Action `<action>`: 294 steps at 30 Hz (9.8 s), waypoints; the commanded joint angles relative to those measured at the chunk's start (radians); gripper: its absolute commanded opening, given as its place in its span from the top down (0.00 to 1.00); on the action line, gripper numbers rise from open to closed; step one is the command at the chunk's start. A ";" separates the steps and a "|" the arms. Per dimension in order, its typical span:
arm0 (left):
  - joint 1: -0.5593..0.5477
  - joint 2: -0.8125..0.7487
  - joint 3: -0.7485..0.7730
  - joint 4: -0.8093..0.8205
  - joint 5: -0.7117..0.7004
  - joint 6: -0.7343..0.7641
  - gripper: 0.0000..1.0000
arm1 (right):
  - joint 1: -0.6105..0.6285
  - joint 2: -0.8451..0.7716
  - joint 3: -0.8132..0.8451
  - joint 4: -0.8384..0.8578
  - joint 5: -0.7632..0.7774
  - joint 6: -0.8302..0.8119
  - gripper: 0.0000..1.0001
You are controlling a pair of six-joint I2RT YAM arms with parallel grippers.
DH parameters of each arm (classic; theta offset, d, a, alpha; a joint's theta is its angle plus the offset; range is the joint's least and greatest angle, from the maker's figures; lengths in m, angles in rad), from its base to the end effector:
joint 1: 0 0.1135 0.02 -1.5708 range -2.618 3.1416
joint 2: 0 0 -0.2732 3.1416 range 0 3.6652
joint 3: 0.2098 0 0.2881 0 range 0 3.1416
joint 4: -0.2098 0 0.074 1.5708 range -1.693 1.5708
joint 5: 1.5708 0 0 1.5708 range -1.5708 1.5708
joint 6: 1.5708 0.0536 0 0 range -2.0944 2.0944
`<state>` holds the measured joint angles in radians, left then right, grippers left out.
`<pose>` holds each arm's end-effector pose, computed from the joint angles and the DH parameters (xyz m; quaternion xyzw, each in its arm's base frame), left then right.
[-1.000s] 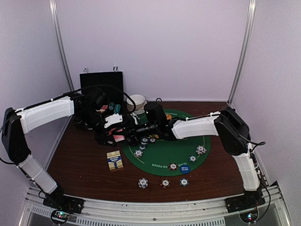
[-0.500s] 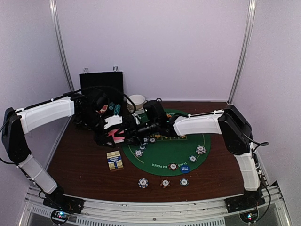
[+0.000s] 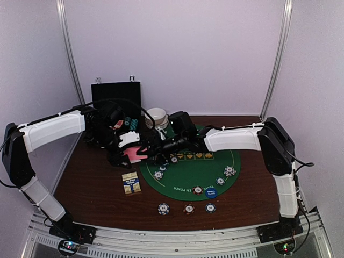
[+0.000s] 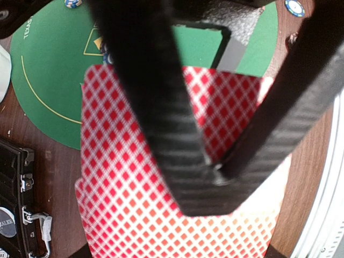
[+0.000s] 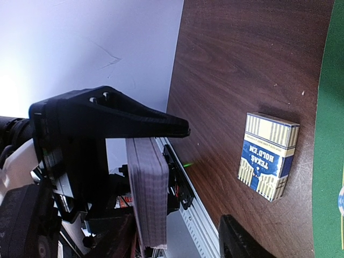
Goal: Distribute texas hold em gaming equipment
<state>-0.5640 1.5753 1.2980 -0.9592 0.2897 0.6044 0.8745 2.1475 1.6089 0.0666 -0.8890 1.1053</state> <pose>0.2874 -0.1999 0.2488 0.5582 0.8007 -0.1390 0.1675 0.3129 0.4392 0.2005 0.1344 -0.7907 -0.5954 0.0479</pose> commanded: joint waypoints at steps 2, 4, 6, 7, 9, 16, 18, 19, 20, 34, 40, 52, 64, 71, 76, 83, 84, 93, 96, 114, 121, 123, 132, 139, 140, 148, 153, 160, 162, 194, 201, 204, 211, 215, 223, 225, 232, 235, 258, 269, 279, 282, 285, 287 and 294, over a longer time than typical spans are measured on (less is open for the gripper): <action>-0.002 -0.026 -0.005 0.030 -0.015 0.003 0.92 | -0.006 -0.075 -0.030 0.001 -0.002 0.001 0.47; -0.002 -0.026 -0.005 0.030 -0.016 0.000 0.93 | -0.008 -0.082 -0.038 0.009 -0.003 0.005 0.49; -0.002 -0.023 -0.006 0.030 -0.017 0.000 0.93 | -0.008 -0.082 -0.046 0.025 -0.007 0.021 0.53; -0.002 -0.022 -0.005 0.030 -0.020 0.000 0.93 | -0.008 -0.080 -0.049 0.039 -0.010 0.031 0.55; -0.002 -0.018 -0.005 0.029 -0.027 0.000 0.93 | -0.008 -0.079 -0.052 0.062 -0.013 0.048 0.58; -0.002 -0.012 -0.006 0.030 -0.031 -0.005 0.93 | -0.008 -0.064 -0.042 0.109 -0.026 0.085 0.71; -0.002 -0.010 -0.009 0.030 -0.037 -0.006 0.93 | -0.008 -0.061 -0.044 0.122 -0.028 0.095 0.77; -0.002 -0.011 -0.012 0.030 -0.038 -0.005 0.93 | -0.008 -0.060 -0.044 0.123 -0.029 0.095 0.81; -0.002 -0.013 -0.015 0.030 -0.041 -0.005 0.94 | -0.008 -0.061 -0.044 0.121 -0.030 0.094 0.84; 0.004 -0.033 -0.037 0.020 -0.073 -0.011 0.98 | -0.072 -0.114 -0.086 0.072 -0.037 0.050 1.00; 0.026 -0.045 -0.048 0.014 -0.091 -0.011 0.99 | -0.141 -0.148 -0.098 0.019 -0.042 0.004 1.00; 0.039 -0.074 -0.047 -0.006 -0.072 -0.025 1.00 | -0.272 -0.019 0.111 -0.300 0.013 -0.206 1.00; 0.039 -0.081 -0.051 -0.015 -0.059 -0.030 1.00 | -0.273 0.334 0.545 -0.532 0.118 -0.318 1.00; 0.039 -0.075 -0.055 -0.015 -0.054 -0.033 1.00 | -0.275 0.458 0.692 -0.538 0.156 -0.311 1.00; 0.039 -0.072 -0.056 -0.016 -0.052 -0.032 1.00 | -0.275 0.513 0.734 -0.502 0.148 -0.271 0.95; 0.039 -0.064 -0.047 -0.015 -0.043 -0.034 1.00 | -0.275 0.506 0.743 -0.559 0.181 -0.321 0.60; 0.039 -0.062 -0.045 -0.016 -0.043 -0.034 1.00 | -0.275 0.497 0.742 -0.580 0.193 -0.337 0.55; 0.039 -0.041 -0.018 -0.027 -0.034 -0.043 1.00 | -0.274 0.344 0.660 -0.712 0.319 -0.469 0.26; 0.039 -0.039 -0.011 -0.028 -0.035 -0.047 1.00 | -0.270 0.250 0.561 -0.680 0.333 -0.476 0.23; 0.041 0.015 0.074 -0.046 0.022 -0.118 1.00 | -0.044 -0.132 -0.081 0.027 0.097 -0.124 0.15; 0.041 0.017 0.090 -0.056 0.031 -0.125 1.00 | -0.011 -0.112 -0.088 0.121 0.069 -0.064 0.15; 0.041 0.016 0.091 -0.060 0.030 -0.124 1.00 | -0.003 -0.103 -0.082 0.132 0.065 -0.058 0.16; 0.041 0.012 0.090 -0.063 0.026 -0.123 1.00 | 0.013 -0.069 -0.054 0.159 0.050 -0.033 0.17; 0.041 0.012 0.098 -0.068 0.033 -0.123 1.00 | 0.029 -0.009 0.028 0.139 0.043 -0.032 0.18; 0.041 0.012 0.101 -0.070 0.034 -0.123 1.00 | 0.032 0.000 0.039 0.134 0.041 -0.034 0.18; 0.041 0.011 0.111 -0.080 0.045 -0.127 1.00 | 0.047 0.051 0.111 0.087 0.044 -0.050 0.20; 0.041 0.009 0.116 -0.083 0.052 -0.130 1.00 | 0.047 0.046 0.097 0.090 0.049 -0.053 0.20; 0.041 0.017 0.139 -0.091 0.067 -0.141 1.00 | 0.047 0.041 0.066 0.102 0.059 -0.050 0.22; 0.041 0.018 0.147 -0.094 0.073 -0.145 1.00 | 0.046 0.039 0.058 0.101 0.064 -0.050 0.23; 0.041 0.014 0.122 -0.098 0.055 -0.103 1.00 | 0.028 0.179 0.153 0.281 0.027 0.222 0.26; 0.039 0.008 0.116 -0.098 0.044 -0.092 1.00 | -0.005 0.145 0.112 0.159 0.042 0.136 0.30; 0.040 0.009 0.116 -0.098 0.045 -0.092 1.00 | -0.016 0.115 0.085 0.103 0.047 0.087 0.32; 0.040 0.010 0.117 -0.095 0.042 -0.092 1.00 | -0.023 0.054 0.044 0.056 0.039 0.032 0.38; 0.040 0.012 0.116 -0.095 0.039 -0.094 1.00 | -0.025 0.012 0.034 0.074 0.029 0.036 0.41; 0.040 0.018 0.113 -0.091 0.028 -0.097 1.00 | -0.025 -0.034 0.021 0.118 -0.001 0.073 0.49; 0.040 0.020 0.113 -0.090 0.024 -0.098 1.00 | -0.025 -0.040 -0.001 0.159 -0.007 0.100 0.52; 0.041 0.020 0.109 -0.090 0.015 -0.097 1.00 | -0.025 -0.057 -0.034 0.197 -0.013 0.127 0.67; 0.041 0.020 0.106 -0.091 0.015 -0.097 1.00 | -0.028 -0.070 -0.040 0.176 -0.011 0.113 0.71; 0.041 0.018 0.094 -0.090 -0.018 -0.097 1.00 | -0.152 -0.210 -0.168 0.109 -0.027 0.079 1.00; 0.041 0.010 0.089 -0.104 -0.024 -0.092 1.00 | -0.428 -0.145 0.019 -0.402 0.075 -0.337 1.00; 0.040 0.005 0.096 -0.119 -0.011 -0.092 1.00 | -0.539 0.123 0.355 -0.682 0.271 -0.543 1.00; 0.040 0.002 0.096 -0.125 -0.009 -0.088 1.00 | -0.546 0.187 0.418 -0.698 0.299 -0.551 1.00; 0.040 -0.002 0.093 -0.126 -0.008 -0.086 1.00 | -0.552 0.219 0.451 -0.692 0.319 -0.552 1.00; 0.041 -0.001 0.092 -0.125 -0.006 -0.086 1.00 | -0.556 0.232 0.467 -0.692 0.331 -0.552 0.97; 0.040 -0.004 0.087 -0.126 -0.005 -0.083 1.00 | -0.559 0.238 0.522 -0.770 0.412 -0.608 0.62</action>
<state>-0.5209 1.5970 1.3872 -1.0790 0.2661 0.5072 0.3229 2.4020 2.0861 -0.6514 -0.5587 0.5426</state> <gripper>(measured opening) 0.667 0.326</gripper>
